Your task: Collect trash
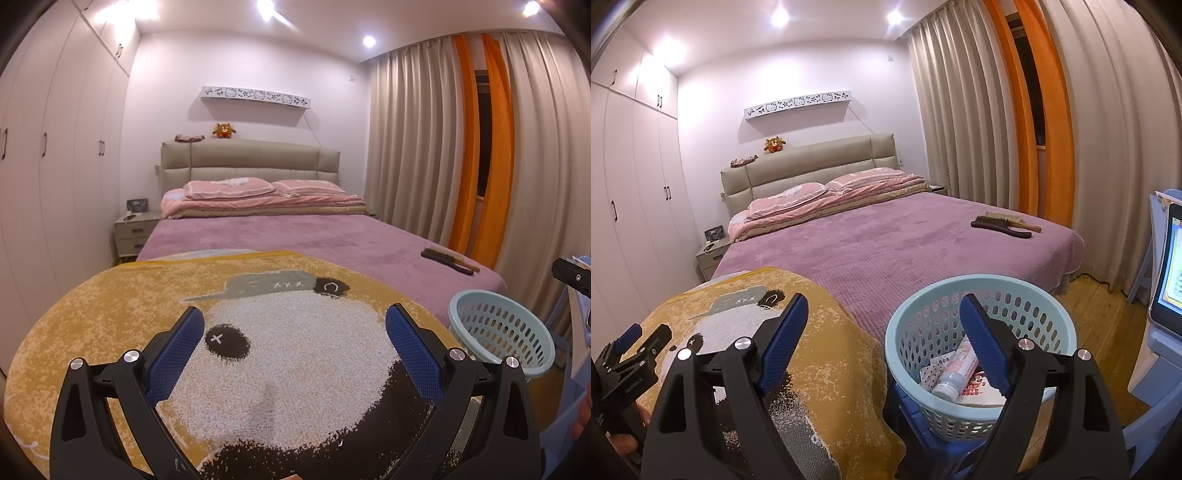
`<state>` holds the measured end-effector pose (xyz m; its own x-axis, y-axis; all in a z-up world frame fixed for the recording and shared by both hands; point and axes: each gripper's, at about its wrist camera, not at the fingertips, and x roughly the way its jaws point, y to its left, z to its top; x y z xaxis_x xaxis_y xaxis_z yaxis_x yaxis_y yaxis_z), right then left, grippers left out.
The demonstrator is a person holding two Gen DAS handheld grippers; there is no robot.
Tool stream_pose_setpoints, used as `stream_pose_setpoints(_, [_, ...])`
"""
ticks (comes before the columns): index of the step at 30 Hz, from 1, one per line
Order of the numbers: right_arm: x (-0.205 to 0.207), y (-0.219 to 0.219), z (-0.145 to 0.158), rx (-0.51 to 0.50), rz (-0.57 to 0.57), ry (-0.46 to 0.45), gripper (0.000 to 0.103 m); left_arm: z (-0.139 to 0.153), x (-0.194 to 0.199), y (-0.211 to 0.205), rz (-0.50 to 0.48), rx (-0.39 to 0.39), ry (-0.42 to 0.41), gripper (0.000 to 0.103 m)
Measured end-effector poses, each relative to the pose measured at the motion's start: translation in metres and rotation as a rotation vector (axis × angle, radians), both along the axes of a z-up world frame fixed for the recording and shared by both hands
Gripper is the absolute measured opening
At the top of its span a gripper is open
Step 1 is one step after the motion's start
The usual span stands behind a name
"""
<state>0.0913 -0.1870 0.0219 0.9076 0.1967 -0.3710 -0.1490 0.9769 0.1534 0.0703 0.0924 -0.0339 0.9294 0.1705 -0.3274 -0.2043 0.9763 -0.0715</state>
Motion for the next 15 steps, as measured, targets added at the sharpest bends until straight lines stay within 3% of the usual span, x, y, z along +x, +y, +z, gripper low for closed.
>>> stream_pose_setpoints(15, [-0.0017,0.0037,0.0024,-0.005,0.005,-0.005,0.08,0.0001,-0.0007,-0.001,0.0,0.003,-0.001,0.096])
